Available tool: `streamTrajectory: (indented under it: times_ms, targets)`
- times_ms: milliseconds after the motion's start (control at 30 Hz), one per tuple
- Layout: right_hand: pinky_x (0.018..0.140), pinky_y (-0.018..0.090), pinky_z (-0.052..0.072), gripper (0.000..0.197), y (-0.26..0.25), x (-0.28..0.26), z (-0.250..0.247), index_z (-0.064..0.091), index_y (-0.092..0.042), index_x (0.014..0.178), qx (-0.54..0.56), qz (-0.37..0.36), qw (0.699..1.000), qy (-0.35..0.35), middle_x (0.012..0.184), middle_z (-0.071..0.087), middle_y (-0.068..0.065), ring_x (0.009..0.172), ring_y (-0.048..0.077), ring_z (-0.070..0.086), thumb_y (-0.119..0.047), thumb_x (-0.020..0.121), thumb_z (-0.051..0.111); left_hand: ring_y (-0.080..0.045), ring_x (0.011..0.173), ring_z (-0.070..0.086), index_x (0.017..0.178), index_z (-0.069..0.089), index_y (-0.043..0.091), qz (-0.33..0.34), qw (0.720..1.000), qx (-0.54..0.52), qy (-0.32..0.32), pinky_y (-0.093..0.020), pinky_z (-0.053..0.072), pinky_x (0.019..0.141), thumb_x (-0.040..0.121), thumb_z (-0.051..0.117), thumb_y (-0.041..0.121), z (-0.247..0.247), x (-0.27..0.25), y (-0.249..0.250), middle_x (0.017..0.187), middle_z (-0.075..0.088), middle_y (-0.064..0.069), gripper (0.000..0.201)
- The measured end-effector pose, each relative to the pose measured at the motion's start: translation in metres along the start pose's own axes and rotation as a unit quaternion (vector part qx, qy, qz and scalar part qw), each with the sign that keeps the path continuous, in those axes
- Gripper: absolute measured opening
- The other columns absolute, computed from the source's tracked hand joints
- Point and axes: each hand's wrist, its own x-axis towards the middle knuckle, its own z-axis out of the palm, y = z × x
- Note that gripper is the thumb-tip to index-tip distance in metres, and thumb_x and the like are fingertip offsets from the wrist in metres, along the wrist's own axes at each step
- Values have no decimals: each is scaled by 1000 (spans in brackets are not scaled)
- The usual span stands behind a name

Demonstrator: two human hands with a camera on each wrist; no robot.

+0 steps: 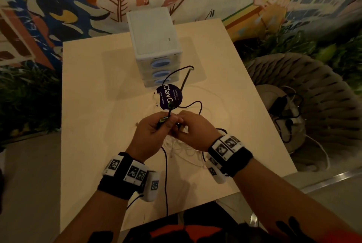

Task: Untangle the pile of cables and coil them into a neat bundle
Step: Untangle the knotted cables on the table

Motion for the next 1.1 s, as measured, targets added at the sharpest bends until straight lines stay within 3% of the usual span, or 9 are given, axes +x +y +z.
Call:
streamTrajectory:
  times_ms: [100,233,400,467,533,667,733,867,1100]
  targets:
    - [72,35,54,26,-2,7,1,58,-26,97,22,32,999,21,92,66,-6,80,13,64,-45,87,72,-12,88,70,92,73,31,2,999,29,19,-23,54,79,102,56,25,-1,-2,1,90,74,5,21]
    - [71,22,52,29,7,-2,-16,61,-35,97,35,82,996,-8,88,68,-15,77,-1,65,-59,85,71,-7,80,63,85,64,17,17,994,60,94,-17,46,75,106,49,26,-9,-5,-3,81,65,6,27]
    - [67,28,44,28,51,-9,-46,63,-31,97,-17,245,953,177,90,67,-13,80,11,64,-59,92,62,-9,62,53,73,50,14,19,983,92,158,-18,41,64,104,45,39,-18,-10,-7,67,50,0,39]
    - [76,28,42,36,69,-6,-47,67,-28,105,-33,296,945,139,98,68,-7,90,14,62,-61,93,57,-18,59,49,74,49,8,19,981,92,169,-30,42,61,102,47,44,-19,-12,-10,67,47,-7,46]
    - [83,30,43,40,82,1,-40,68,-25,116,-35,303,951,56,112,69,0,101,18,62,-57,97,54,-17,59,47,73,51,5,12,980,98,171,-27,40,60,101,47,46,-19,-14,-10,66,49,-6,50]
    - [99,34,45,37,88,15,-28,65,-27,130,-52,305,949,-55,137,62,5,122,25,57,-16,99,47,-10,52,35,67,43,7,-7,987,74,141,-24,32,53,104,52,43,-15,-18,-4,56,37,-1,52]
    - [104,35,46,44,91,18,-28,64,-26,132,-100,324,936,-100,140,59,5,127,26,55,-9,95,48,-10,51,32,68,42,6,-5,987,76,141,-25,30,51,104,52,41,-16,-19,-3,55,35,3,52]
    - [99,37,53,29,106,17,-19,70,-24,122,-192,324,908,-183,129,67,1,115,24,63,-23,93,62,-6,48,34,70,50,17,-8,984,76,159,-24,30,50,102,49,43,-21,-19,-6,52,42,8,41]
    - [82,41,50,28,113,10,-8,51,-22,119,-276,320,895,-140,113,62,7,96,30,61,-27,93,61,-5,46,33,70,53,20,-11,983,86,163,-21,31,50,105,51,30,-20,-22,-7,51,44,8,36]
